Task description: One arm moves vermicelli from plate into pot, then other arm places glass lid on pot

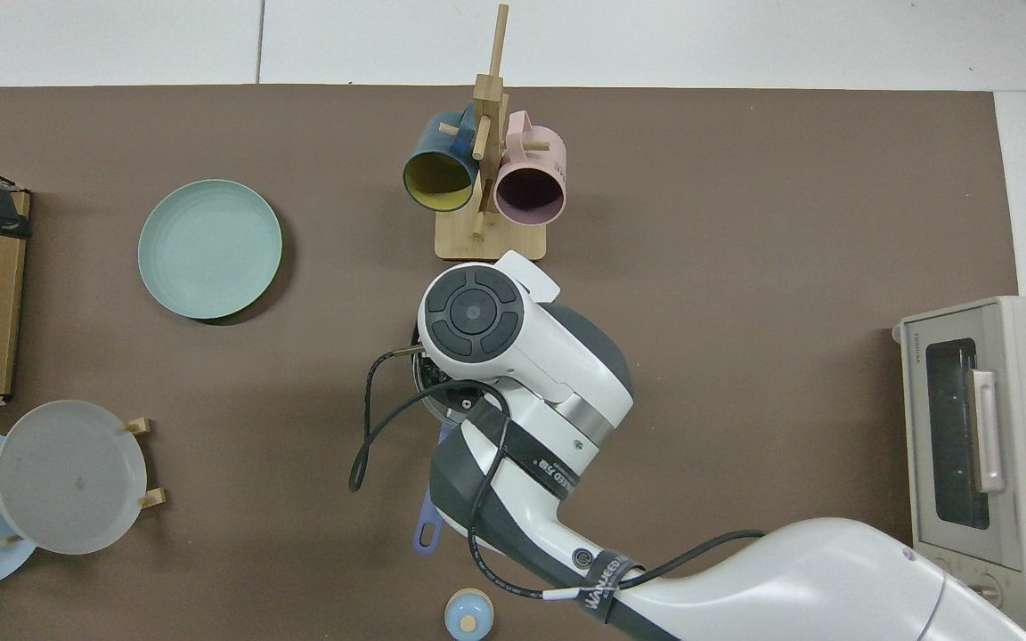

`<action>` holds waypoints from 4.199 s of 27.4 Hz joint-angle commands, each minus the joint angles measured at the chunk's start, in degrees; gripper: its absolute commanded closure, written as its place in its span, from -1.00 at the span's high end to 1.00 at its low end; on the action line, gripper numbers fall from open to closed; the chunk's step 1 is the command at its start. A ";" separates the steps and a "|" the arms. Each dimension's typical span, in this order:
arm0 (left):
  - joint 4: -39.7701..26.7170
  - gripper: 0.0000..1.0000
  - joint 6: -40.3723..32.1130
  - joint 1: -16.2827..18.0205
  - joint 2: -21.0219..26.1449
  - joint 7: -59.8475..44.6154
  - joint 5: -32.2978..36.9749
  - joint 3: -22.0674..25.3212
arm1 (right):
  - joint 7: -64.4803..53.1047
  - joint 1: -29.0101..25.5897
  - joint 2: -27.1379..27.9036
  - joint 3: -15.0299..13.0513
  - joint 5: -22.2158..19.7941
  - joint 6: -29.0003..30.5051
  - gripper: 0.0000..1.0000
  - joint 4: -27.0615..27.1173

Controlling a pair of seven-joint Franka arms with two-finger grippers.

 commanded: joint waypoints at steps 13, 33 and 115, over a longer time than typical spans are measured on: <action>-2.24 1.00 1.65 -0.48 -1.34 0.13 0.68 0.24 | 5.59 0.05 4.42 0.92 -3.74 -0.02 -1.00 3.53; -4.27 1.00 3.41 -0.48 -2.05 0.31 0.15 0.15 | 7.08 1.28 7.59 1.09 -3.91 -4.42 -1.00 10.39; -4.09 1.00 -8.28 -1.62 -3.28 0.04 0.59 -3.63 | -53.65 0.40 -32.75 -37.75 22.37 -11.72 1.00 -13.60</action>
